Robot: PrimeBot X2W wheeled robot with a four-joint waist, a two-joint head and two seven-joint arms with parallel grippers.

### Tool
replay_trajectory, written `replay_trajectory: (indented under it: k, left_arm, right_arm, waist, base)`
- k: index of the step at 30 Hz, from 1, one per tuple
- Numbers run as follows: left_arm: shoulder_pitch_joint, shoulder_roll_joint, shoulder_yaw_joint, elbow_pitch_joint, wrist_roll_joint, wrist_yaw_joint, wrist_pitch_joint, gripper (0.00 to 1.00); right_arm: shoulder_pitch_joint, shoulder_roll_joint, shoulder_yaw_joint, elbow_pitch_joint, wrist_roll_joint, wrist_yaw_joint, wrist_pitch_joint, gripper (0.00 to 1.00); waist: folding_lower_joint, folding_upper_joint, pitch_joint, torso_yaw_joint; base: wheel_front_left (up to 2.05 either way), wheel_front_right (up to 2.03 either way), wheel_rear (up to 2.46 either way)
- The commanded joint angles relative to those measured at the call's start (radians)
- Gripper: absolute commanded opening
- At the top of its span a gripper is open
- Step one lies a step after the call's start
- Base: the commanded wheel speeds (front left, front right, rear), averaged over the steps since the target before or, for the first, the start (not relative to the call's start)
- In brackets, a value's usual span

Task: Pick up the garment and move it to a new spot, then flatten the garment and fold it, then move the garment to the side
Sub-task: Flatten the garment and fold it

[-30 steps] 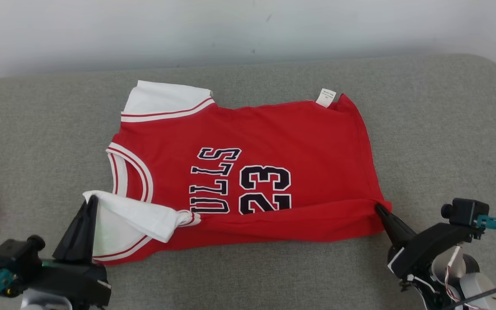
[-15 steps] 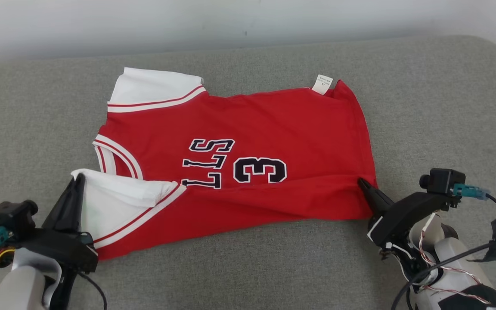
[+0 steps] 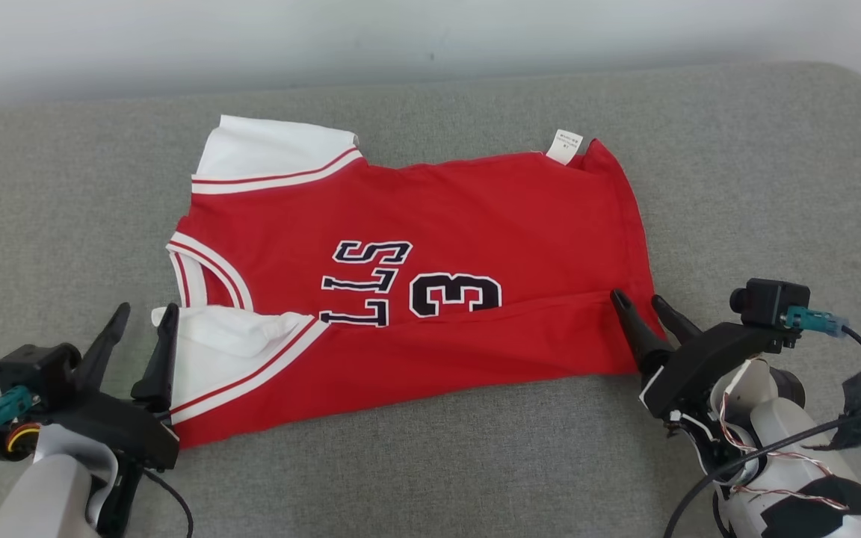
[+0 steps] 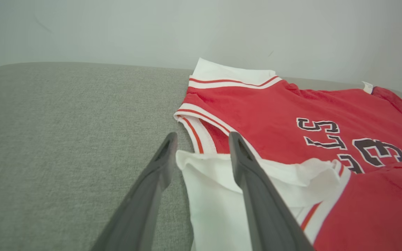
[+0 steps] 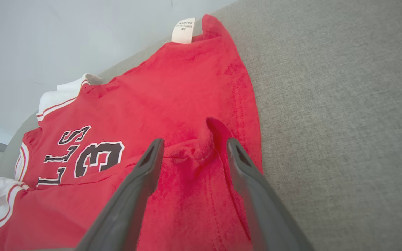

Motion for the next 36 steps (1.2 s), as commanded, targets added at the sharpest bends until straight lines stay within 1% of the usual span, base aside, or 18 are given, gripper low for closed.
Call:
replay_trajectory:
  k: [1,6,9,14,18,23,27,36]
  left_arm:
    - [0.018,0.003,0.005,-0.008,-0.010,0.001,-0.009,1.00]
    - [0.116,-0.010,0.064,-0.121,0.008,0.004,-0.009,1.00]
    - [0.193,-0.024,0.106,-0.203,0.027,0.015,-0.009,1.00]
    - [0.321,-0.061,0.162,-0.331,0.062,0.036,-0.009,1.00]
    - [0.392,-0.082,0.174,-0.386,0.096,0.044,-0.009,1.00]
    - [0.443,-0.108,0.195,-0.393,0.107,0.051,-0.009,1.00]
    - [0.455,-0.120,0.206,-0.365,0.108,0.042,-0.009,1.00]
    - [0.407,-0.128,0.217,-0.281,0.122,0.022,-0.009,1.00]
  right_arm:
    - [0.017,-0.010,0.005,-0.006,-0.003,0.000,-0.011,1.00]
    - [0.068,-0.041,0.008,-0.044,-0.012,0.000,-0.048,1.00]
    - [0.110,-0.050,0.001,-0.082,-0.021,0.000,-0.064,1.00]
    - [0.176,-0.073,-0.019,-0.149,-0.089,0.000,-0.089,1.00]
    - [0.220,-0.071,-0.046,-0.186,-0.139,0.000,-0.095,1.00]
    - [0.250,-0.053,-0.070,-0.199,-0.182,0.000,-0.086,1.00]
    - [0.248,-0.038,-0.081,-0.185,-0.204,0.000,-0.089,1.00]
    - [0.214,-0.013,-0.084,-0.142,-0.220,0.000,-0.104,1.00]
  waist:
    - [-0.0001,-0.0001,-0.018,0.003]
    - [-0.0001,-0.0001,-0.058,0.005]
    - [-0.0001,-0.0001,-0.077,0.006]
    - [-0.0001,-0.0001,-0.092,0.014]
    - [-0.0001,-0.0001,-0.092,0.024]
    - [-0.0001,-0.0001,-0.083,0.029]
    - [-0.0001,-0.0001,-0.073,0.028]
    - [-0.0001,-0.0001,-0.038,0.031]
  base:
    - [0.00,0.00,0.00]
    - [0.00,0.00,0.00]
    - [0.00,0.00,0.00]
    - [0.00,0.00,0.00]
    - [0.00,0.00,0.00]
    - [0.00,0.00,0.00]
    - [0.00,0.00,0.00]
    - [0.00,0.00,0.00]
